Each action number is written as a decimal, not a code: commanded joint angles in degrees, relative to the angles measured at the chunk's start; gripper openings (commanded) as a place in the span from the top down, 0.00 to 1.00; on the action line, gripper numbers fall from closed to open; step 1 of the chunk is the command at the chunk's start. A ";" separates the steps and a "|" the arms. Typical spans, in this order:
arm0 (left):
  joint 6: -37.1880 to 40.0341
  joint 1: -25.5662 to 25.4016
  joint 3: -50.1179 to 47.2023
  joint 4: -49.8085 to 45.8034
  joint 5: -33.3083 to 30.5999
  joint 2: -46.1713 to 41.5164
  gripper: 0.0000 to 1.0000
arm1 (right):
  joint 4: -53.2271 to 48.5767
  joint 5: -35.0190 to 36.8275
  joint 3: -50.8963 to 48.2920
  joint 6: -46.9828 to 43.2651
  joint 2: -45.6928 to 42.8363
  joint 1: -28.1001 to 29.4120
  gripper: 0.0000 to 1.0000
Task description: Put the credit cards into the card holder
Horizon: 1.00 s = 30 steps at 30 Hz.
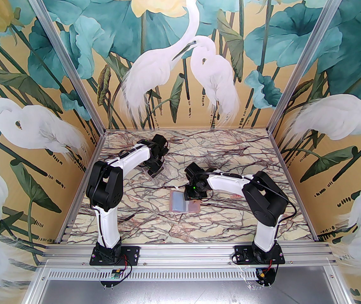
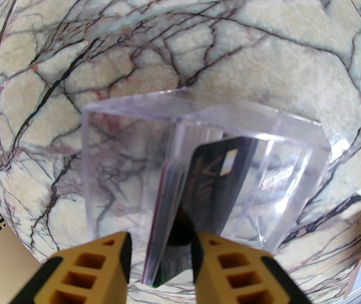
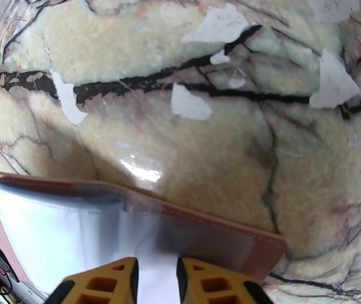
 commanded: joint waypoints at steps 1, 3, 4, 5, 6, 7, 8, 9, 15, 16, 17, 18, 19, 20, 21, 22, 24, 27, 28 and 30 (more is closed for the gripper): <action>0.61 -0.27 -0.10 0.36 -1.77 -0.83 0.61 | 1.79 -0.51 -0.74 -0.92 3.84 0.30 0.69; 0.63 -0.26 -0.14 0.36 -1.94 -0.99 0.61 | 1.78 -0.53 -0.76 -0.88 3.89 0.35 0.70; 0.70 -0.27 -0.15 0.36 -2.09 -1.01 0.61 | 1.79 -0.53 -0.74 -0.87 3.85 0.30 0.69; 0.61 -0.26 -0.15 0.40 -2.19 -1.09 0.61 | 1.82 -0.55 -0.70 -0.91 3.88 0.30 0.69; 0.67 -0.27 -0.07 0.36 -2.28 -1.18 0.61 | 1.80 -0.53 -0.70 -0.89 3.85 0.30 0.69; 0.78 -0.30 0.02 0.48 -2.33 -1.26 0.61 | 1.79 -0.53 -0.69 -0.87 3.89 0.30 0.69; 0.74 -0.26 -0.05 0.44 -2.40 -1.27 0.61 | 1.77 -0.58 -0.74 -0.90 3.84 0.30 0.69; 0.70 -0.26 -0.01 0.45 -2.39 -1.27 0.61 | 1.77 -0.53 -0.72 -0.84 3.88 0.30 0.69; 0.55 -0.27 0.01 0.38 -2.46 -1.44 0.62 | 1.78 -0.62 -0.64 -1.00 3.97 0.30 0.69; 0.56 -0.26 -0.04 0.35 -2.63 -1.45 0.62 | 1.79 -0.62 -0.66 -1.00 3.94 0.30 0.69; 0.55 -0.26 0.01 0.37 -2.55 -1.49 0.62 | 1.82 -0.62 -0.64 -1.00 3.97 0.30 0.69; 0.61 -0.31 -0.01 0.44 -2.66 -1.62 0.62 | 1.77 -0.62 -0.67 -0.97 3.94 0.30 0.69; 0.53 -0.28 -0.01 0.44 -2.64 -1.71 0.62 | 1.79 -0.62 -0.66 -1.01 3.96 0.31 0.69; 0.59 -0.26 0.07 0.45 -2.75 -1.72 0.62 | 1.82 -0.62 -0.67 -1.01 3.98 0.30 0.69; 0.61 -0.24 0.15 0.36 -2.78 -1.80 0.62 | 1.77 -0.62 -0.66 -1.01 3.94 0.31 0.69; 0.62 -0.26 0.14 0.35 -2.80 -1.88 0.62 | 1.79 -0.64 -0.73 -1.01 3.94 0.30 0.69; 0.52 -0.24 0.13 0.20 -2.90 -1.97 0.62 | 1.81 -0.62 -0.62 -1.01 3.95 0.30 0.69; 0.57 -0.18 0.18 0.19 -2.99 -2.15 0.62 | 1.82 -0.62 -0.68 -0.99 3.88 0.30 0.69; 0.52 -0.23 0.24 0.11 -2.92 -2.23 0.63 | 1.78 -0.62 -0.76 -0.96 3.89 0.32 0.69; 0.52 -0.18 0.50 -0.07 -2.90 -2.29 0.63 | 1.77 -0.62 -0.79 -1.01 3.97 0.30 0.69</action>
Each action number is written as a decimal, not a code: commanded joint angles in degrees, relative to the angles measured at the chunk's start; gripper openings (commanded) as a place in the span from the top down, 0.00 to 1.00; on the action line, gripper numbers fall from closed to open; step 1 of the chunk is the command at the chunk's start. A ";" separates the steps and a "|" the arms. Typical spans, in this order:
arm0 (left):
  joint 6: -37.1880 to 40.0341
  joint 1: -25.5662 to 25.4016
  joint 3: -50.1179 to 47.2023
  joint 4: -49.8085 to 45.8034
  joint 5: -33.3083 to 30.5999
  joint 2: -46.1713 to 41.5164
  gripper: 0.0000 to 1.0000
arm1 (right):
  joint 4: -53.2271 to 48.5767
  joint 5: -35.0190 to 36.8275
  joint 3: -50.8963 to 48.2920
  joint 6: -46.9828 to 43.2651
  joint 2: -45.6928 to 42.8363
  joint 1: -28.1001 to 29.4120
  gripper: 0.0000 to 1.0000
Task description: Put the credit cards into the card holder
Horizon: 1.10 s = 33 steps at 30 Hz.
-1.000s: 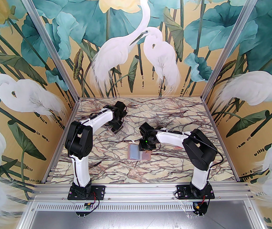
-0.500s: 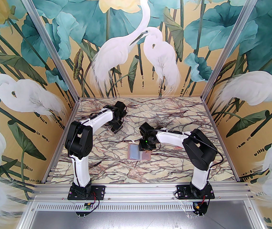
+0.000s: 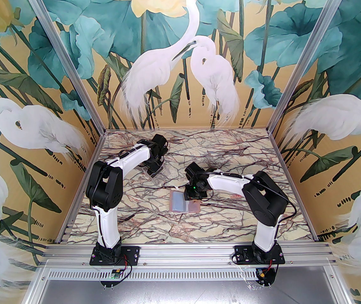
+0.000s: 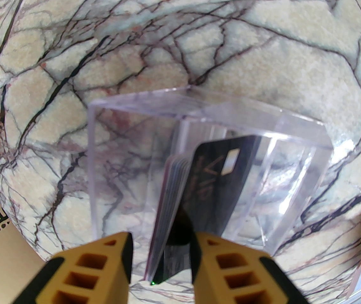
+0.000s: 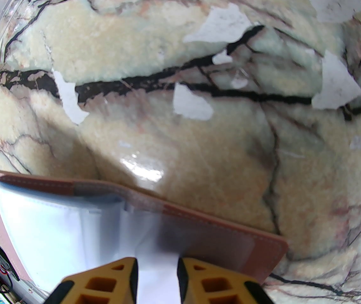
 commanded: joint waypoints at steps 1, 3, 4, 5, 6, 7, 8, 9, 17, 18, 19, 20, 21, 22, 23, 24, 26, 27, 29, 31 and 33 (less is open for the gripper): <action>0.51 -0.18 0.55 -0.14 -1.59 -2.04 0.63 | 1.77 -0.03 -0.68 -0.64 3.85 0.50 0.69; 0.45 -0.19 0.80 -0.22 -1.55 -2.22 0.64 | 1.77 -0.03 -0.67 -0.68 3.89 0.52 0.69; 0.50 -0.19 0.83 -0.26 -1.55 -2.30 0.64 | 1.77 -0.05 -0.68 -0.76 3.87 0.52 0.69; 0.54 -0.18 0.92 -0.36 -1.55 -2.35 0.64 | 1.78 -0.11 -0.60 -0.81 3.98 0.52 0.69; 0.61 -0.19 0.97 -0.39 -1.56 -2.35 0.64 | 1.78 -0.17 -0.55 -0.81 4.00 0.54 0.69; 0.61 -0.23 0.94 -0.41 -1.55 -2.40 0.65 | 1.71 -0.16 -0.59 -0.82 4.07 0.52 0.69; 0.56 -0.18 0.91 -0.44 -1.51 -2.38 0.65 | 1.75 -0.20 -0.55 -0.82 4.05 0.51 0.69; 0.56 -0.19 0.94 -0.41 -1.61 -2.40 0.65 | 1.74 -0.20 -0.52 -0.79 4.05 0.52 0.69; 0.66 -0.18 0.76 -0.26 -1.65 -2.20 0.68 | 1.60 -0.27 -0.42 -0.82 4.17 0.52 0.69; 0.70 -0.18 0.81 -0.18 -1.60 -2.29 0.68 | 1.61 -0.23 -0.42 -0.86 4.21 0.52 0.69; 0.70 -0.18 0.80 -0.22 -1.72 -2.32 0.69 | 1.60 -0.28 -0.40 -0.90 4.22 0.52 0.69; 0.70 -0.18 0.74 -0.23 -1.75 -2.47 0.69 | 1.51 -0.29 -0.33 -0.88 4.31 0.52 0.69; 0.73 -0.20 0.78 -0.23 -1.89 -2.47 0.69 | 1.52 -0.29 -0.31 -0.84 4.31 0.52 0.69; 0.72 -0.18 0.82 -0.23 -1.81 -2.56 0.70 | 1.51 -0.29 -0.25 -0.88 4.39 0.53 0.69; 0.74 -0.18 0.78 -0.23 -1.91 -2.57 0.70 | 1.51 -0.29 -0.27 -0.90 4.37 0.52 0.69; 0.76 -0.18 0.80 -0.20 -1.97 -2.57 0.70 | 1.43 -0.29 -0.31 -0.90 4.36 0.52 0.69; 0.76 -0.19 0.80 -0.23 -2.14 -2.61 0.71 | 1.51 -0.30 -0.31 -0.88 4.40 0.52 0.69; 0.68 -0.18 0.78 -0.19 -2.08 -2.62 0.71 | 1.55 -0.29 -0.32 -0.90 4.36 0.52 0.69; 0.73 -0.18 0.67 -0.15 -2.33 -2.57 0.72 | 1.51 -0.30 -0.32 -0.88 4.35 0.53 0.69; 0.78 -0.18 0.57 -0.15 -2.51 -2.66 0.73 | 1.51 -0.29 -0.27 -0.89 4.41 0.55 0.69; 0.70 -0.18 0.53 -0.14 -2.52 -2.65 0.74 | 1.52 -0.29 -0.24 -0.85 4.36 0.56 0.69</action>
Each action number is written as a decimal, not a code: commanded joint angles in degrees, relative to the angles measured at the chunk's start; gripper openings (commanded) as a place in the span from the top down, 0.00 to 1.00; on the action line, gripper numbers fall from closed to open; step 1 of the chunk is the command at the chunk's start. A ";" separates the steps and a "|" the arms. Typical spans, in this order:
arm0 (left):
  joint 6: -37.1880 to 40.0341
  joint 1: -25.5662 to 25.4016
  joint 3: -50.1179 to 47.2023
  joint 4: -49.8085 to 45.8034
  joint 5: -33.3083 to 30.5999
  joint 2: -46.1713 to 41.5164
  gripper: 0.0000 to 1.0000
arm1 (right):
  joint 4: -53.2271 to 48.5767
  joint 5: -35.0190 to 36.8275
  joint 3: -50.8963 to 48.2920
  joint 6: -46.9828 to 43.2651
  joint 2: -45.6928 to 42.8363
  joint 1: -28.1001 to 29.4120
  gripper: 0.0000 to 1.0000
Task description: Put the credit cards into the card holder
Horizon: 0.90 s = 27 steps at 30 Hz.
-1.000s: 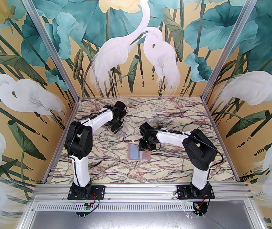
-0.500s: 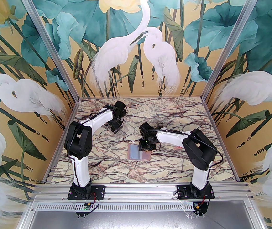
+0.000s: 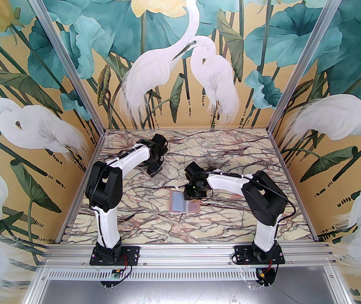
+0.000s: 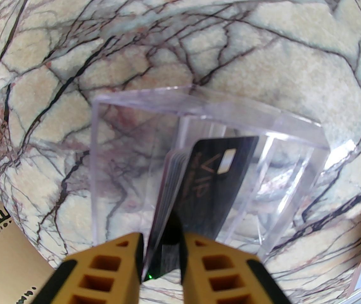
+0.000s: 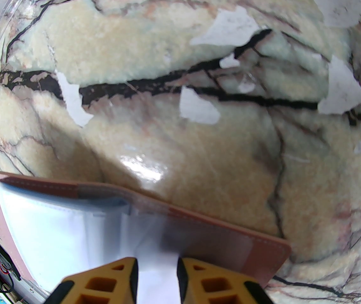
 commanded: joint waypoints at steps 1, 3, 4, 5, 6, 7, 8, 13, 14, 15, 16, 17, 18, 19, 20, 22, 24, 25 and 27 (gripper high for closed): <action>0.66 -0.18 0.51 -0.06 -1.92 -2.46 0.74 | 1.62 0.20 -0.93 -0.66 3.83 0.65 0.69; 0.55 -0.18 0.50 -0.12 -2.01 -2.53 0.74 | 1.62 0.21 -0.95 -0.80 3.79 0.65 0.69; 0.45 -0.18 0.61 -0.12 -2.01 -2.60 0.75 | 1.63 0.17 -0.95 -0.77 3.79 0.65 0.69; 0.48 -0.18 0.58 -0.19 -2.01 -2.60 0.75 | 1.66 0.21 -0.97 -0.72 3.83 0.69 0.69; 0.38 -0.18 0.60 -0.21 -2.01 -2.72 0.76 | 1.68 0.20 -0.94 -0.75 3.82 0.70 0.69; 0.31 -0.18 0.55 -0.29 -2.14 -2.73 0.76 | 1.72 0.21 -0.92 -0.69 3.86 0.66 0.69; 0.39 -0.18 0.49 -0.30 -2.16 -2.85 0.77 | 1.71 0.20 -0.95 -0.73 3.84 0.65 0.69; 0.29 -0.18 0.56 -0.47 -2.36 -3.07 0.79 | 1.71 0.21 -1.00 -0.71 3.79 0.65 0.69; 0.30 -0.24 0.57 -0.56 -2.36 -3.08 0.81 | 1.71 0.19 -1.01 -0.72 3.80 0.65 0.69; 0.30 -0.18 0.60 -0.65 -2.45 -3.16 0.81 | 1.71 0.21 -1.02 -0.76 3.82 0.65 0.69; 0.21 -0.19 0.64 -0.72 -2.54 -3.12 0.82 | 1.71 0.21 -1.08 -0.73 3.79 0.65 0.69; 0.15 -0.18 0.64 -0.78 -2.54 -3.25 0.82 | 1.76 0.21 -1.07 -0.71 3.85 0.65 0.69; 0.06 -0.19 0.62 -0.82 -2.54 -3.34 0.83 | 1.84 0.13 -1.09 -0.68 3.79 0.65 0.69; 0.13 -0.18 0.65 -0.91 -2.54 -3.41 0.84 | 1.85 0.13 -1.09 -0.74 3.81 0.65 0.69; 0.03 -0.18 0.76 -1.10 -2.54 -3.43 0.86 | 1.82 0.12 -1.09 -0.79 3.81 0.65 0.69; -0.23 -0.26 0.99 -1.62 -2.45 -3.78 0.89 | 1.80 0.12 -1.12 -0.80 3.82 0.65 0.69; -0.43 -0.27 0.99 -1.90 -2.23 -4.43 0.91 | 1.80 0.12 -1.09 -0.77 3.84 0.65 0.69; -0.50 -0.26 0.91 -2.06 -2.19 -4.78 0.92 | 1.79 0.15 -1.09 -0.73 3.81 0.65 0.69; -0.79 -0.26 1.06 -2.54 -1.95 -5.29 0.93 | 1.82 0.12 -1.04 -0.69 3.80 0.65 0.69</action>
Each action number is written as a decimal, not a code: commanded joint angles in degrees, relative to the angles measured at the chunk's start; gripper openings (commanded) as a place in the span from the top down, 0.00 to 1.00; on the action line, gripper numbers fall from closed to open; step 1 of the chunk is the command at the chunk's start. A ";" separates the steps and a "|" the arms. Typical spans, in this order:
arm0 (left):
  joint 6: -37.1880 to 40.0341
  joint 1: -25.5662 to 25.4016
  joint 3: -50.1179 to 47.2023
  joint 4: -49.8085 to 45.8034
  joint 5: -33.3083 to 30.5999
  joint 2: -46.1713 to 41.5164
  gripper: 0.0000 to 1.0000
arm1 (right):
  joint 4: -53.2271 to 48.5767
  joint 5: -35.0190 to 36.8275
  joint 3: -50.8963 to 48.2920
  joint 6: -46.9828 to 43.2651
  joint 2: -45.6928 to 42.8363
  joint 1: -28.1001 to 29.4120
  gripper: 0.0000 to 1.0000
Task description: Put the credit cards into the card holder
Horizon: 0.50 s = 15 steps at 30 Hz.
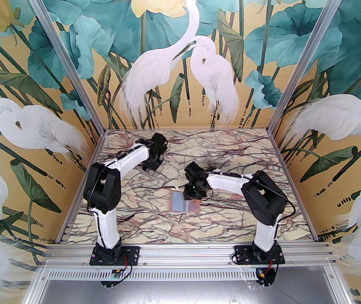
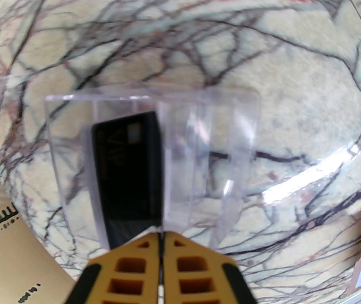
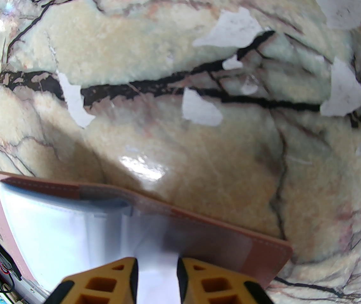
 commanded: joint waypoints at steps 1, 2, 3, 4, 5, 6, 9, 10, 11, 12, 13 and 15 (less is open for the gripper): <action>-0.57 -0.09 0.98 -2.13 -0.06 -3.04 0.95 | 1.79 0.28 -1.07 -0.73 3.72 0.65 0.69; -0.66 -0.10 0.94 -2.17 0.18 -3.25 0.95 | 1.79 0.28 -1.04 -0.72 3.75 0.65 0.69; -0.71 -0.10 0.75 -2.18 0.46 -3.50 0.97 | 1.77 0.28 -1.01 -0.73 3.81 0.65 0.69; -0.84 -0.09 0.60 -2.22 0.61 -3.64 0.99 | 1.85 0.35 -1.00 -0.68 3.74 0.70 0.69; -0.97 -0.11 0.48 -2.31 0.78 -3.86 1.00 | 1.77 0.36 -1.06 -0.69 3.72 0.67 0.69; -1.18 -0.09 0.47 -2.41 1.19 -4.03 1.00 | 1.82 0.36 -1.10 -0.73 3.72 0.67 0.69; -2.21 -0.13 0.46 -2.84 1.75 -4.84 1.00 | 1.88 0.41 -1.20 -0.67 3.67 0.72 0.69; -2.70 -0.09 0.48 -3.06 2.23 -5.42 1.00 | 1.87 0.42 -1.21 -0.64 3.62 0.74 0.69; -3.14 -0.09 0.57 -3.24 2.76 -6.05 1.00 | 1.94 0.45 -1.26 -0.64 3.59 0.75 0.69; -3.84 -0.09 0.56 -3.36 3.64 -6.94 1.00 | 1.96 0.45 -1.38 -0.64 3.38 0.74 0.69; -4.41 -0.09 0.51 -3.37 4.51 -8.01 1.00 | 2.07 0.45 -1.48 -0.63 3.22 0.74 0.69; -5.79 -0.11 -0.13 -3.01 6.79 -10.83 1.00 | 2.50 0.44 -1.89 -0.55 2.77 0.74 0.69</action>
